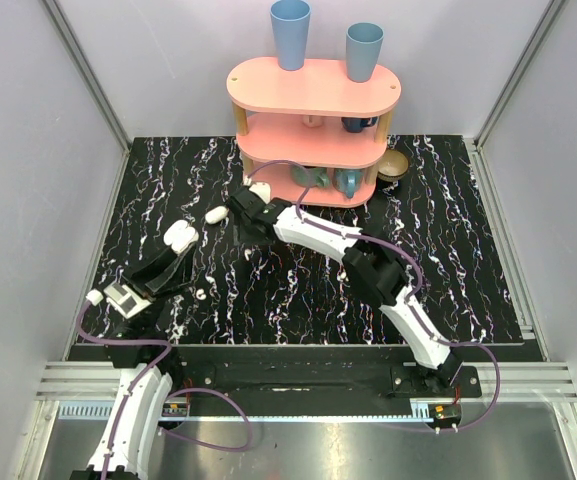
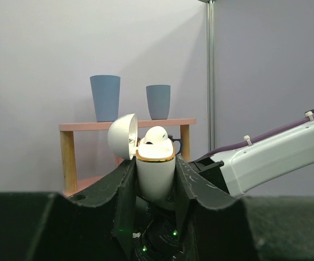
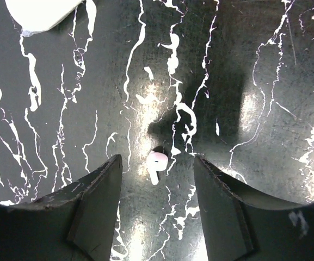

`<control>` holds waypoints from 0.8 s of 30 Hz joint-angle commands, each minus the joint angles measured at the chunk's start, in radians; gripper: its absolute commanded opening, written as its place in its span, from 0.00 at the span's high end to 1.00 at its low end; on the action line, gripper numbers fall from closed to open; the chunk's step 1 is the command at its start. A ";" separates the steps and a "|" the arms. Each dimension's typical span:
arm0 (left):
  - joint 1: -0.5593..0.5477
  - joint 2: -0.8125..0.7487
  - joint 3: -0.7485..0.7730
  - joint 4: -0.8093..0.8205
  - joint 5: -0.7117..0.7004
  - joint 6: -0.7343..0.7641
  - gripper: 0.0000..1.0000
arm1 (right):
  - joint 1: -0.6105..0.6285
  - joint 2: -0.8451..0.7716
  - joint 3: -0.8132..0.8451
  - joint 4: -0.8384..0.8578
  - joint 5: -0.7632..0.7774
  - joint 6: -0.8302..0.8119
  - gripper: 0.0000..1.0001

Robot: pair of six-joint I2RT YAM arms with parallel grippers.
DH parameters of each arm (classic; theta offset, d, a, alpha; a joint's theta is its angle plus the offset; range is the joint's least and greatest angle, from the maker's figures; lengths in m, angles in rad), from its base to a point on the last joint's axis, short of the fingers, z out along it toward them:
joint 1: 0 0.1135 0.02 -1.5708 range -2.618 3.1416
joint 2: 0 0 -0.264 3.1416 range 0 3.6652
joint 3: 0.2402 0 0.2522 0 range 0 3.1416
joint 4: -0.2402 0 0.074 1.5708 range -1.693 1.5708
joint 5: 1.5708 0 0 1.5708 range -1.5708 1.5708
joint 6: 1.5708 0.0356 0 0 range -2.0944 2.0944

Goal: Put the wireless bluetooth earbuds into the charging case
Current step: Pick up the left earbud from the center of the board.

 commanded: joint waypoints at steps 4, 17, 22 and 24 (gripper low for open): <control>0.007 -0.018 -0.108 0.009 -0.016 0.026 1.00 | 0.026 0.055 0.103 -0.064 0.062 0.030 0.40; 0.007 -0.041 -0.102 -0.035 -0.019 0.038 1.00 | 0.033 0.084 0.124 -0.082 0.051 0.070 0.44; 0.007 -0.042 -0.104 -0.042 -0.024 0.038 1.00 | 0.032 0.107 0.150 -0.094 0.030 0.078 0.48; 0.007 -0.044 -0.104 -0.042 -0.022 0.038 1.00 | 0.035 0.113 0.158 -0.099 0.031 0.076 0.48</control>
